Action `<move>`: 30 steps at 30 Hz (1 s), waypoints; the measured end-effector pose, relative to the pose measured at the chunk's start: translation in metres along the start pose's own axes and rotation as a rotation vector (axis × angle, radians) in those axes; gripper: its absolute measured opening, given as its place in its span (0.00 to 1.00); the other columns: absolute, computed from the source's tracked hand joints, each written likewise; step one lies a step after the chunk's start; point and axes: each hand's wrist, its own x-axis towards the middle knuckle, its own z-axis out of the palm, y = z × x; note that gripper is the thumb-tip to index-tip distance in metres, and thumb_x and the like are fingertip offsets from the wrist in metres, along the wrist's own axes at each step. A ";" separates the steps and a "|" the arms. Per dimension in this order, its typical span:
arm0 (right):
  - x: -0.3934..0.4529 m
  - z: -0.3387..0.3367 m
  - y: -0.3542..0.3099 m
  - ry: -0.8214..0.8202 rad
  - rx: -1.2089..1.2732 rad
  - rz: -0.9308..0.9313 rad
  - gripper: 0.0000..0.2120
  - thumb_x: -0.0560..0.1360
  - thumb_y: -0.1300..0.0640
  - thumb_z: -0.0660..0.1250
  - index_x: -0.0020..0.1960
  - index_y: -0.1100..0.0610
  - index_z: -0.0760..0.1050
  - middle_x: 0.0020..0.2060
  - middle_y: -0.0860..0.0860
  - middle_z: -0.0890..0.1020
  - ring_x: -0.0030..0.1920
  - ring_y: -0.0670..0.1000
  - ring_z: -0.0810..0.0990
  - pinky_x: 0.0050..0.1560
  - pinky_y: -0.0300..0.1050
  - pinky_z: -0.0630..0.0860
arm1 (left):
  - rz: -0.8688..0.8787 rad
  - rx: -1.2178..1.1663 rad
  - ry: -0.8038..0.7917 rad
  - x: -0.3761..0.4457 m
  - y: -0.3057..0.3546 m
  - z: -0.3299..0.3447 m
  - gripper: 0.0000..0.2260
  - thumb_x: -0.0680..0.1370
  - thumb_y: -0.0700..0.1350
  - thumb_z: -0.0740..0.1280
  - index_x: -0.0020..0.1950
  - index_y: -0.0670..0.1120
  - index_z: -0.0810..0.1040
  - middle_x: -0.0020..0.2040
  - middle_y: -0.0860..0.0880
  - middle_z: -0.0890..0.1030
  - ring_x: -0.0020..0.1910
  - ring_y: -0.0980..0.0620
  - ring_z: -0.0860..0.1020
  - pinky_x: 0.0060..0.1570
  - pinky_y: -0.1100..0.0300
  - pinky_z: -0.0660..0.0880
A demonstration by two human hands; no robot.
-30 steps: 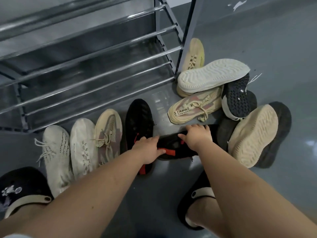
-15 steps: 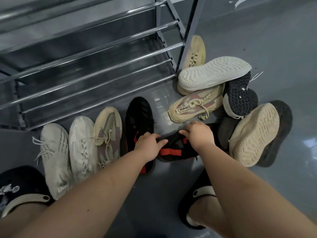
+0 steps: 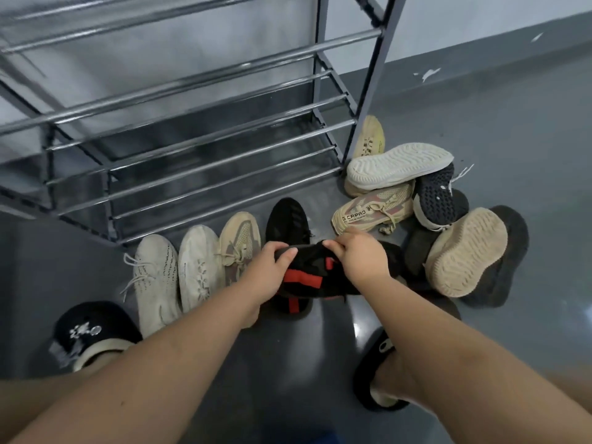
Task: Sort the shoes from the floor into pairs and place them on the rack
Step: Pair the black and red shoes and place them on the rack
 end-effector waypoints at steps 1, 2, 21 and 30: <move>-0.004 -0.004 -0.011 0.008 0.000 -0.036 0.21 0.79 0.45 0.60 0.48 0.62 0.81 0.48 0.58 0.79 0.53 0.58 0.76 0.50 0.48 0.68 | 0.003 -0.046 0.019 -0.007 -0.002 -0.010 0.18 0.81 0.55 0.56 0.67 0.48 0.70 0.63 0.50 0.74 0.63 0.51 0.71 0.59 0.60 0.66; -0.008 -0.007 -0.022 0.011 0.000 -0.071 0.21 0.79 0.46 0.60 0.48 0.62 0.81 0.47 0.58 0.79 0.52 0.58 0.76 0.49 0.48 0.68 | 0.009 -0.090 0.036 -0.014 -0.004 -0.021 0.17 0.81 0.54 0.56 0.66 0.48 0.72 0.61 0.50 0.75 0.61 0.52 0.72 0.58 0.60 0.67; -0.066 -0.002 -0.150 -0.190 1.062 0.398 0.55 0.57 0.33 0.74 0.76 0.50 0.53 0.66 0.52 0.74 0.62 0.58 0.76 0.53 0.58 0.78 | -0.144 -1.079 0.147 -0.088 -0.034 -0.069 0.18 0.80 0.49 0.62 0.63 0.38 0.73 0.55 0.39 0.81 0.54 0.41 0.81 0.55 0.43 0.77; -0.077 0.005 -0.128 -0.226 1.359 0.393 0.15 0.73 0.57 0.71 0.58 0.60 0.76 0.51 0.57 0.83 0.51 0.56 0.83 0.48 0.52 0.81 | -0.096 -1.100 0.054 -0.094 -0.030 -0.057 0.09 0.80 0.45 0.62 0.53 0.41 0.77 0.49 0.41 0.82 0.47 0.47 0.82 0.44 0.53 0.80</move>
